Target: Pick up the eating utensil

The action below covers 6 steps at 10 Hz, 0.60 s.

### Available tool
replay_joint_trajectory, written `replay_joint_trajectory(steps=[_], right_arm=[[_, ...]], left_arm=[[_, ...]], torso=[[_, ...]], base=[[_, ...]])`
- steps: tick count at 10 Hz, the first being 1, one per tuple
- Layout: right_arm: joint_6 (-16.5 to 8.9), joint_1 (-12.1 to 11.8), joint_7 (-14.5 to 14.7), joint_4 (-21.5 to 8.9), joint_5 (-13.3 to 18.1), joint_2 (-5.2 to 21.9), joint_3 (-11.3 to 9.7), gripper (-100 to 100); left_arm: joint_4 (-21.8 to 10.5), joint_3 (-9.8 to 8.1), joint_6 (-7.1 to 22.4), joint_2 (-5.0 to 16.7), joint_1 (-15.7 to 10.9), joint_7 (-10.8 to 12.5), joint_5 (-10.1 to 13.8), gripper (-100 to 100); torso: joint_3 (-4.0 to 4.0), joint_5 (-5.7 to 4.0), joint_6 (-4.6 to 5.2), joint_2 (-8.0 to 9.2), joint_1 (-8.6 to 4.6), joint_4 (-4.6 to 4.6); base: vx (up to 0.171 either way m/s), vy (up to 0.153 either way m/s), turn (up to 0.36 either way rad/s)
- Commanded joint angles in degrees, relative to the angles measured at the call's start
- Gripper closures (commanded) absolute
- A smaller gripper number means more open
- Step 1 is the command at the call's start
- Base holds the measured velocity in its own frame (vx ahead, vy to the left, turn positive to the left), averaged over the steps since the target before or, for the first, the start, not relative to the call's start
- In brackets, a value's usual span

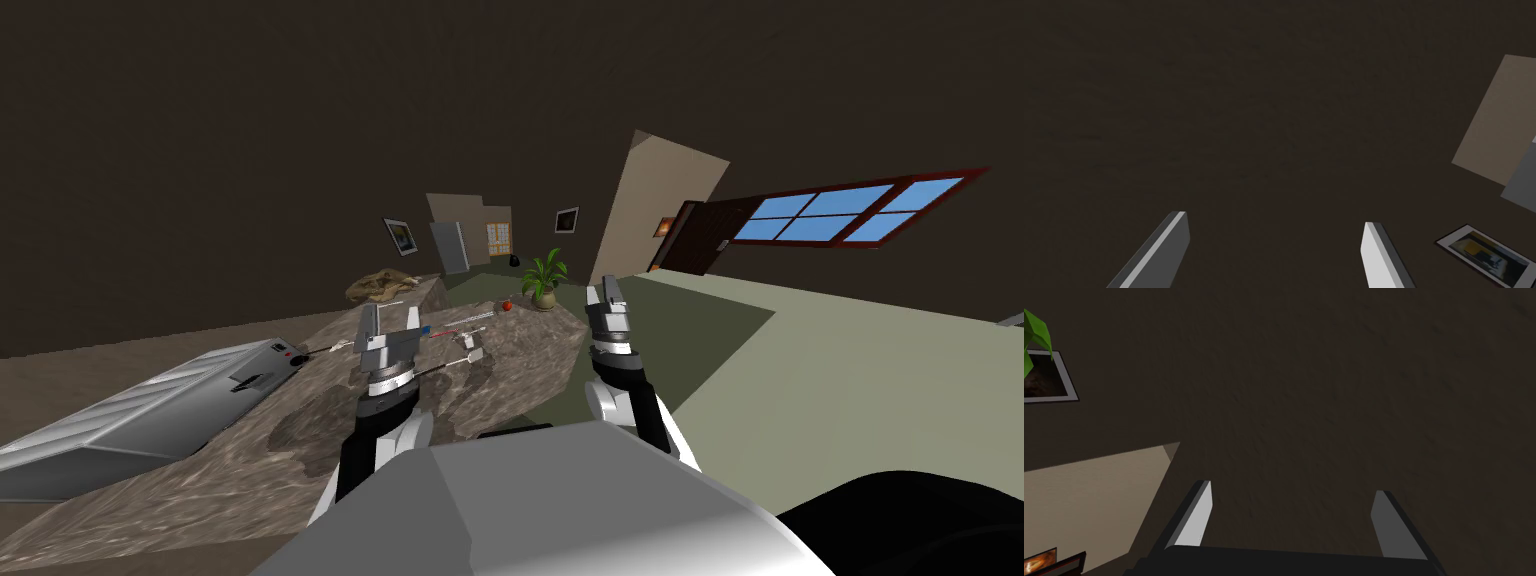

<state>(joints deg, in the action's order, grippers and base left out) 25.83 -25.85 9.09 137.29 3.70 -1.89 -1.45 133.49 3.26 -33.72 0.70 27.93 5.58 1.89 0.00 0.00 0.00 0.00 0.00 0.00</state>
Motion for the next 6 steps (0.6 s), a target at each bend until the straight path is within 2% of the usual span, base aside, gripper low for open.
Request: replay_joint_trajectory(steps=[1, 4, 5, 6], right_arm=[[0.0, 0.0, 0.0, 0.0, 0.0, 0.0, 0.0, 0], [0.0, 0.01, 0.0, 0.0, 0.0, 0.0, 0.0, 0], [0.0, 0.01, 0.0, 0.0, 0.0, 0.0, 0.0, 0], [0.0, 0.01, 0.0, 0.0, 0.0, 0.0, 0.0, 0]], left_arm=[[-1.43, -0.06, 1.98, 2.18, -1.84, -0.06, -0.51, -100], [-4.98, -0.26, 6.43, 5.02, -6.28, -0.24, -1.62, -100], [-4.98, -0.26, 6.84, 5.02, -6.28, -0.24, -1.62, -100], [-6.6, -0.37, 9.04, 5.87, -8.26, -0.34, -2.08, -100]], torso=[[0.0, 0.0, 0.0, 0.0, 0.0, 0.0], [0.19, 0.02, 0.01, 0.33, 0.08, 0.07], [0.19, 0.02, 0.01, 0.34, 0.08, 0.08], [0.17, 0.02, 0.0, 0.29, 0.08, 0.07]], base=[[-0.051, 0.004, -0.046], [-0.094, 0.014, -0.056], [-0.074, 0.018, -0.018], [-0.067, 0.003, -0.038]])
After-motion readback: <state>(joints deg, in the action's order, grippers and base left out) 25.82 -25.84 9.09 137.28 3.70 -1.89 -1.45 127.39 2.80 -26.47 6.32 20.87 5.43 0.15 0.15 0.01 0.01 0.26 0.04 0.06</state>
